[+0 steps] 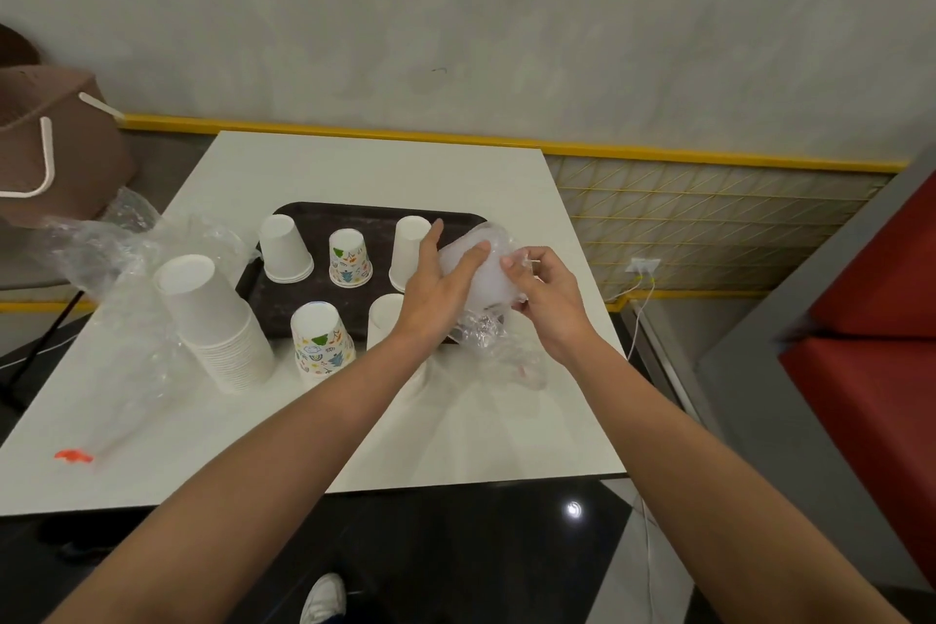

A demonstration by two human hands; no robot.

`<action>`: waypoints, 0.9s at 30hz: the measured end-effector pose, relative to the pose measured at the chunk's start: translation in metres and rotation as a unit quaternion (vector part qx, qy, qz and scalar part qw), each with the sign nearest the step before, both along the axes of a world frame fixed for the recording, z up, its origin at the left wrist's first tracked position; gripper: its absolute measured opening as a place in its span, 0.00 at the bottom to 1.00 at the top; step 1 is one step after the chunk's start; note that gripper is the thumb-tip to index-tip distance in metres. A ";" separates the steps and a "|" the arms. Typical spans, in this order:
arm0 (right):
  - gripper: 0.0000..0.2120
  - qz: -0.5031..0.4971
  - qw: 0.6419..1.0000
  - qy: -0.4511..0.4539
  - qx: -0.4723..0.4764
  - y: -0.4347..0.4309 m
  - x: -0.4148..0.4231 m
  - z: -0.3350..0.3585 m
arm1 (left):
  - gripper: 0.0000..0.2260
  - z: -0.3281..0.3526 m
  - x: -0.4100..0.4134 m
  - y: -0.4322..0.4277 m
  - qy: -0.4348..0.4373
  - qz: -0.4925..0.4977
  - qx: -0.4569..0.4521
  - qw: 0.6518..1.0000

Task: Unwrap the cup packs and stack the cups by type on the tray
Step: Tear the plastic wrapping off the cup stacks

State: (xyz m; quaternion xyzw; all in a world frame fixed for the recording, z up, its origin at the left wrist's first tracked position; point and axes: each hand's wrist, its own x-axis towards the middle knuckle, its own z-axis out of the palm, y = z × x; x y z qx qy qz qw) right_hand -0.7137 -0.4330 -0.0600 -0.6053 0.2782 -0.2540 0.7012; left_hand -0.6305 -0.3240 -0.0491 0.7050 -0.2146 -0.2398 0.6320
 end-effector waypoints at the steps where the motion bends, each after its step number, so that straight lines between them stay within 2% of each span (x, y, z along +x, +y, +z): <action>1: 0.06 -0.007 1.000 -0.002 -0.020 0.000 0.001 0.001 | 0.30 0.000 0.001 0.000 -0.014 0.000 0.009 1.000; 3: 0.09 -0.016 0.999 -0.003 -0.051 0.000 0.003 0.003 | 0.26 -0.001 0.002 0.000 -0.023 -0.005 0.016 1.000; 6: 0.11 -0.051 0.995 -0.001 -0.087 0.001 0.006 0.006 | 0.16 -0.005 0.006 0.000 0.014 -0.016 -0.001 1.000; 9: 0.11 -0.095 0.990 0.002 -0.100 0.004 0.010 0.007 | 0.12 -0.006 0.009 -0.002 0.045 -0.007 -0.010 0.999; 11: 0.10 -0.103 0.992 -0.012 -0.077 0.009 0.012 0.006 | 0.12 -0.005 0.011 -0.005 0.079 0.011 -0.019 0.997; 16: 0.11 -0.095 0.995 -0.030 -0.018 0.016 0.010 0.001 | 0.21 -0.007 0.021 -0.010 0.148 0.041 -0.037 0.987; 20: 0.09 -0.068 0.997 -0.025 0.022 0.020 0.011 -0.001 | 0.19 -0.009 0.023 -0.011 0.194 0.058 -0.066 0.977; 23: 0.06 -0.047 0.996 -0.046 0.056 0.019 0.011 0.000 | 0.18 -0.009 0.022 -0.010 0.208 0.067 -0.072 0.973; 27: 0.08 -0.016 0.995 -0.059 0.082 0.020 0.010 0.001 | 0.17 -0.009 0.024 -0.007 0.162 0.039 -0.088 0.982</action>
